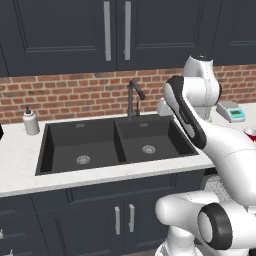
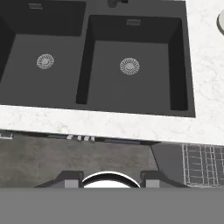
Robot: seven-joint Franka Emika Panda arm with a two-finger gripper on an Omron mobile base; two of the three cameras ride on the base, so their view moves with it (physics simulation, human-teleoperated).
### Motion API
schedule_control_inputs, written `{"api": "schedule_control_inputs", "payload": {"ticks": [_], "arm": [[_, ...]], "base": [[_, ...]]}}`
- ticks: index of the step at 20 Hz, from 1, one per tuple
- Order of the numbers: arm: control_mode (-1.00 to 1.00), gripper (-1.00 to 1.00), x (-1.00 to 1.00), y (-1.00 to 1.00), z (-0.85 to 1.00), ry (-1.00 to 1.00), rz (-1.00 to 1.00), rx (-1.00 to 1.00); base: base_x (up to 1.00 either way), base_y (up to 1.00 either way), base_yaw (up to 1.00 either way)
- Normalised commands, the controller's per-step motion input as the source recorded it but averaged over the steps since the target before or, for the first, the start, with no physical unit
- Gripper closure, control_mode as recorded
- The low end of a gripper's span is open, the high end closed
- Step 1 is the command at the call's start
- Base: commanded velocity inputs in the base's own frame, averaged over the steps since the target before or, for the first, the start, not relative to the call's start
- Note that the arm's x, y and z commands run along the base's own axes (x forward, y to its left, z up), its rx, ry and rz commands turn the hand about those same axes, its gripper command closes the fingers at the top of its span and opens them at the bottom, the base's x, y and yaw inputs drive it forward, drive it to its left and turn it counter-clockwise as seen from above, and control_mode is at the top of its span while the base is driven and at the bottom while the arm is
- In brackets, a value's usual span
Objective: Pick up the cup and bowl from the counter, place them in the dishwasher, and close the dishwasher door.
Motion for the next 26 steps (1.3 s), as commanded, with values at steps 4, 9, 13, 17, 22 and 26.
{"api": "schedule_control_inputs", "payload": {"ticks": [4, 9, 13, 17, 22, 26], "arm": [[-1.00, -1.00, -0.21, 0.00, 0.00, -0.03, 0.00, 0.00], [-1.00, -1.00, -0.62, 0.00, -0.02, -0.04, 0.01, 0.00], [-1.00, -1.00, -0.82, 0.00, -0.05, -0.11, 0.01, 0.00], [-1.00, -1.00, -0.64, 0.00, 0.00, -0.08, 0.00, -0.01], [-1.00, -1.00, -0.66, 0.04, -0.02, -0.13, 0.00, -0.02], [-1.00, -1.00, -0.71, 0.00, -0.01, -0.16, 0.00, -0.01]], "base": [[0.00, 0.00, 0.00], [0.00, 0.00, 0.00], [0.00, 0.00, 0.00], [0.00, 0.00, 0.00], [0.00, 0.00, 0.00], [0.00, 0.00, 0.00]]}}
